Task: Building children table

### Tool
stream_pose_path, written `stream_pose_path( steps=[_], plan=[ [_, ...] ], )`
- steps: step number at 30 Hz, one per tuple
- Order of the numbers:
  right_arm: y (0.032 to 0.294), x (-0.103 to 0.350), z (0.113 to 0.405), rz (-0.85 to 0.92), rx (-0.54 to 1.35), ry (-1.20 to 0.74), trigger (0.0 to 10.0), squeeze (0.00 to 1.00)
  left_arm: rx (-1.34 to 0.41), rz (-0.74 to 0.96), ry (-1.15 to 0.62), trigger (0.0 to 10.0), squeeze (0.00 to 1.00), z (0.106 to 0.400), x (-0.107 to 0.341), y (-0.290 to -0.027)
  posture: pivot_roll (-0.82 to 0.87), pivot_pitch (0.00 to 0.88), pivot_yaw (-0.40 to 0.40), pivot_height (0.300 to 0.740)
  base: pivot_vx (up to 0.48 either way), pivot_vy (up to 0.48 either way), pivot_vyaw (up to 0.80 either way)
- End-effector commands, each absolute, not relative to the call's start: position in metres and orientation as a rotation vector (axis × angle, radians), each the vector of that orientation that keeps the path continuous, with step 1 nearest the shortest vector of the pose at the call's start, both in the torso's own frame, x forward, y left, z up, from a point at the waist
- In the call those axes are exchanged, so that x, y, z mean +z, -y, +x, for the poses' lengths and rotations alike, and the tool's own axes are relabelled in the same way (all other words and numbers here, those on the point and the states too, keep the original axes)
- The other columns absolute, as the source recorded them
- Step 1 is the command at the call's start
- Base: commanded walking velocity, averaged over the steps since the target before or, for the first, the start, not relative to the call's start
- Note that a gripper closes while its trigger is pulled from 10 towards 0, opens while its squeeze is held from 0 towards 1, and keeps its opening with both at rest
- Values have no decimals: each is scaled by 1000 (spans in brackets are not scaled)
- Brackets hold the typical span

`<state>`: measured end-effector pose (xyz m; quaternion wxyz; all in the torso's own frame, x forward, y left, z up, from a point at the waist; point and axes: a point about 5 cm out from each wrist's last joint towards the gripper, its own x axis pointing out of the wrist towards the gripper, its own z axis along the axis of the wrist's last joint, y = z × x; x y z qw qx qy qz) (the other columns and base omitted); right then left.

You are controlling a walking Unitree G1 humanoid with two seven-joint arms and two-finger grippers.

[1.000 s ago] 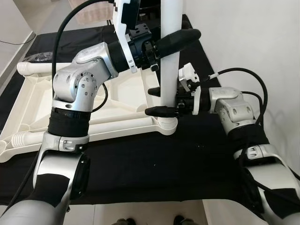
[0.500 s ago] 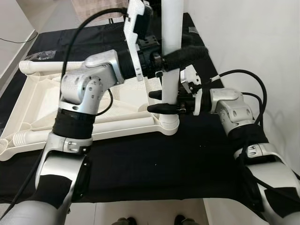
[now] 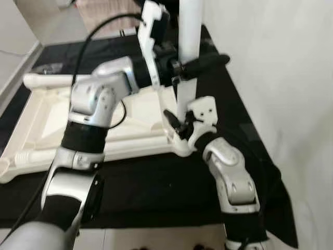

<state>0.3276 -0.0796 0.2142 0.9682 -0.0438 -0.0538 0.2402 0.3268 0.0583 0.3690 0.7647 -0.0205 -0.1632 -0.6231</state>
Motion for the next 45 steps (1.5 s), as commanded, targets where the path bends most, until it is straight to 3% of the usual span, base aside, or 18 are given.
stream_pose_path(
  steps=[1, 2, 6, 7, 10, 11, 20, 21, 22, 35, 36, 37, 38, 45],
  plan=[
    [80, 172, 331, -40, 471, -111, 0, 0, -1383, -28, 368, 10000, 0, 322, 369, -56, -37, 188, 67, 740, 0, 0, 0],
    [80, 174, 332, -64, 486, -101, 10000, 0, -1393, -32, 366, 10000, 0, 320, 369, -58, -36, 185, 62, 740, 0, 0, 0],
    [79, 178, 330, -94, 490, -96, 10000, 0, -1408, -23, 368, 10000, 0, 315, 365, -63, -37, 181, 64, 740, 0, 0, 0],
    [80, 182, 328, -97, 487, -91, 10000, 271, -1411, -39, 361, 10000, 0, 312, 361, -66, -34, 181, 63, 740, 0, 0, 0],
    [83, 189, 324, -73, 481, -69, 10000, 271, -1425, -55, 346, 10000, 0, 306, 355, -69, -33, 181, 62, 740, 0, 0, 0],
    [86, 194, 326, -59, 496, -56, 10000, 1000, -1445, -49, 335, 10000, 0, 300, 350, -70, -24, 185, 58, 740, 0, 0, 0],
    [89, 222, 342, -15, 763, 51, 10000, 1000, -1338, 0, 355, 10000, 0, 286, 343, -85, -2, 194, 50, 740, 0, 0, 0],
    [91, 224, 344, -33, 820, 55, 10000, 937, -1304, 9, 358, 10000, 0, 286, 342, -88, 2, 194, 48, 740, 0, 0, 0],
    [94, 225, 348, -61, 862, 56, 10000, 0, -1274, 11, 359, 10000, 0, 285, 340, -90, 12, 196, 41, 740, 0, 0, 0],
    [88, 249, 358, -160, 1196, 82, 10000, 0, -1061, 22, 345, 10000, 0, 295, 335, -103, 35, 200, 32, 740, 0, 0, 0],
    [88, 249, 359, -157, 1249, 72, 3922, 0, -1024, 26, 347, 10000, 0, 297, 335, -104, 36, 202, 34, 740, 0, 0, 0],
    [88, 249, 359, -157, 1249, 72, 3922, 0, -1024, 26, 347, 10000, 0, 297, 335, -104, 36, 202, 34, 740, 0, 0, 0],
    [90, 250, 361, -152, 1332, 52, 0, 0, -962, 29, 353, 10000, 0, 299, 335, -107, 40, 205, 33, 740, 0, 0, 0],
    [94, 247, 366, -178, 1416, -7, 0, 0, -907, 38, 342, 10000, 0, 298, 330, -111, 46, 217, 22, 740, 0, 0, 0]
  ],
)
